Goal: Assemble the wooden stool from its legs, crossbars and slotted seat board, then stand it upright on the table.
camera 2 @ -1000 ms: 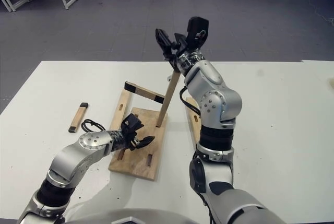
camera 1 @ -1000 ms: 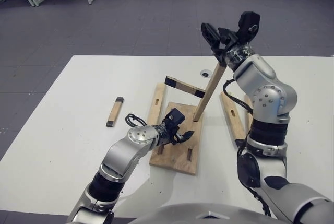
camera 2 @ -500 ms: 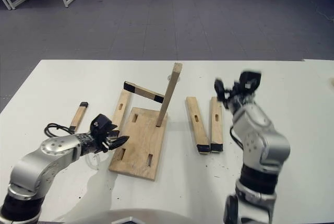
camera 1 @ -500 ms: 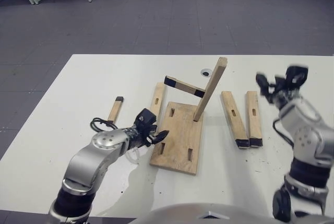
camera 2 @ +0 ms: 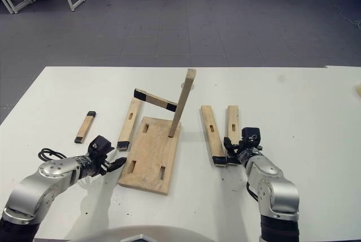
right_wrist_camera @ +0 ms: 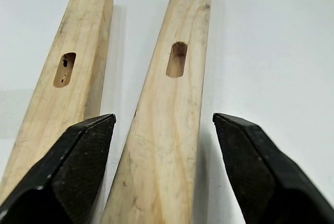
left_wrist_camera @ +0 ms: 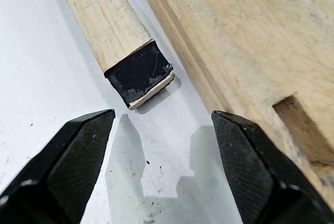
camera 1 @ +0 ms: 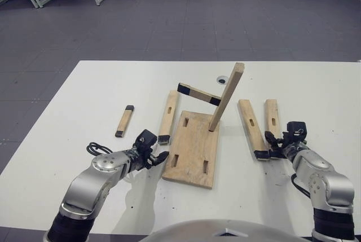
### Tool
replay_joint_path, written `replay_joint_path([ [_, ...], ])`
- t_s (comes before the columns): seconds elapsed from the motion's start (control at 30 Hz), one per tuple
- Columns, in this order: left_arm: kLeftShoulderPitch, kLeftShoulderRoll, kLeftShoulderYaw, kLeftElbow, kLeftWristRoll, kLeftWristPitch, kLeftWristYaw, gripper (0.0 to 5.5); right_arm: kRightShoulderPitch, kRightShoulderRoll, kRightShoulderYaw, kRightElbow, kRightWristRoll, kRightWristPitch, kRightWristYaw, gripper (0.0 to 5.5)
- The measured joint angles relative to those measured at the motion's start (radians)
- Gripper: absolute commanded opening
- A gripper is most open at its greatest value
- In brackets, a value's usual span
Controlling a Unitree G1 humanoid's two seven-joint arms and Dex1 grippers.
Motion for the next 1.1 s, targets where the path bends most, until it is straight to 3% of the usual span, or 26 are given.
replay_joint_path([
  [0.13,0.033,0.000,0.005,0.000,-0.001,-0.008,0.002,3.46,0.022,-0.050,0.043,0.003,-0.052,0.009,0.021,3.44],
  [0.4,0.039,0.034,-0.014,-0.001,0.012,-0.020,-0.001,3.46,0.049,-0.081,0.051,-0.029,-0.052,0.048,0.051,2.06],
  [0.63,-0.025,0.020,-0.085,-0.061,-0.010,0.045,-0.009,3.46,-0.036,-0.081,-0.054,0.056,-0.029,0.088,0.060,2.05],
  [0.77,-0.136,-0.085,-0.136,-0.088,-0.047,0.098,0.011,3.46,-0.177,-0.064,-0.108,0.103,-0.012,0.050,0.049,2.05],
  [0.87,-0.151,-0.073,-0.135,-0.091,-0.058,0.125,0.008,3.46,-0.270,-0.046,-0.172,0.097,0.053,-0.012,0.075,2.05],
  [1.0,-0.197,-0.085,0.021,-0.087,-0.192,0.192,-0.050,3.46,-0.424,-0.044,-0.258,-0.021,0.397,0.030,0.244,2.05],
  [1.1,-0.340,-0.181,0.238,-0.037,-0.488,0.306,-0.137,3.46,-0.426,-0.125,-0.301,-0.048,0.768,0.199,0.423,2.05],
])
